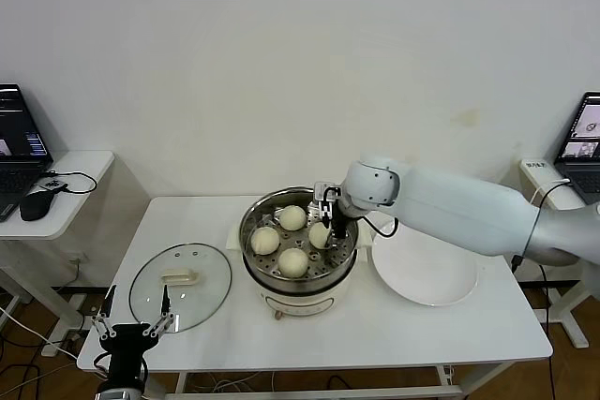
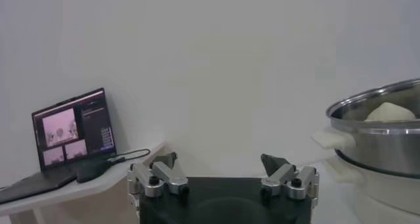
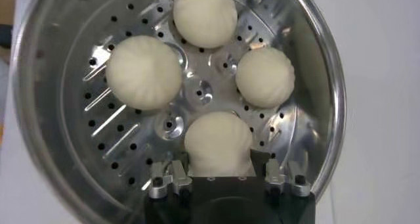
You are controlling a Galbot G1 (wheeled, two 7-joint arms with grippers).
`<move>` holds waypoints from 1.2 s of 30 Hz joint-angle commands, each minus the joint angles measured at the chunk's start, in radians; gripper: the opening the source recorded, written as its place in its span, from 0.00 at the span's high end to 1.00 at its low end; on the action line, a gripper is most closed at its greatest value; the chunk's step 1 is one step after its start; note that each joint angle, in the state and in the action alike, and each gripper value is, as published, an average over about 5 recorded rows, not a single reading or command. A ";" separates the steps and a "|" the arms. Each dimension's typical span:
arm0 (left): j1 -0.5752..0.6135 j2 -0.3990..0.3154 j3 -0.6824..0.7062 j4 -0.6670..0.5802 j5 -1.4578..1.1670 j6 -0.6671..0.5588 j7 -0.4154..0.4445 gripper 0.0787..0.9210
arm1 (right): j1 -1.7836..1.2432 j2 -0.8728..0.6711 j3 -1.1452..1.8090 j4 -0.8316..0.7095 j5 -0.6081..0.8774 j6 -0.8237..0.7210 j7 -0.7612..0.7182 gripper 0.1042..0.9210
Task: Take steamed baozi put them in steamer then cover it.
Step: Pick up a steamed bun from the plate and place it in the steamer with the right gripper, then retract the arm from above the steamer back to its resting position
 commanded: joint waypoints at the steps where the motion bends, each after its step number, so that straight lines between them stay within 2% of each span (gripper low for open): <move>1: 0.001 0.000 0.001 -0.002 0.001 -0.001 -0.001 0.12 | -0.019 -0.003 0.017 -0.004 -0.042 -0.006 -0.015 0.35; 6: 0.001 0.001 0.001 -0.004 0.000 0.001 -0.001 0.12 | 0.024 -0.049 0.048 0.046 -0.034 0.001 -0.025 0.19; 10: -0.001 0.002 0.002 -0.004 -0.002 0.003 -0.001 0.12 | 0.047 -0.114 0.080 0.125 0.006 0.039 0.035 0.13; 13: -0.006 0.001 0.004 -0.001 -0.003 0.003 -0.002 0.12 | 0.029 -0.185 0.116 0.211 0.085 0.085 0.173 0.12; 17: -0.015 -0.001 0.013 0.005 0.000 0.004 -0.003 0.12 | -0.111 -0.305 0.240 0.323 0.197 0.169 0.449 0.12; 21: -0.025 -0.006 0.024 0.013 0.010 0.005 -0.003 0.12 | -0.400 -0.404 0.476 0.405 0.190 0.309 0.669 0.12; 24: -0.031 -0.008 0.027 0.025 0.016 0.004 -0.003 0.12 | -0.673 -0.440 0.718 0.439 0.149 0.410 0.753 0.12; 29: -0.039 -0.010 0.030 0.044 0.018 0.006 -0.004 0.12 | -1.141 -0.397 1.183 0.456 0.043 0.592 0.776 0.12; 36: -0.064 -0.006 0.044 0.096 0.082 0.051 -0.003 0.12 | -1.601 -0.134 1.653 0.414 -0.101 0.862 0.681 0.12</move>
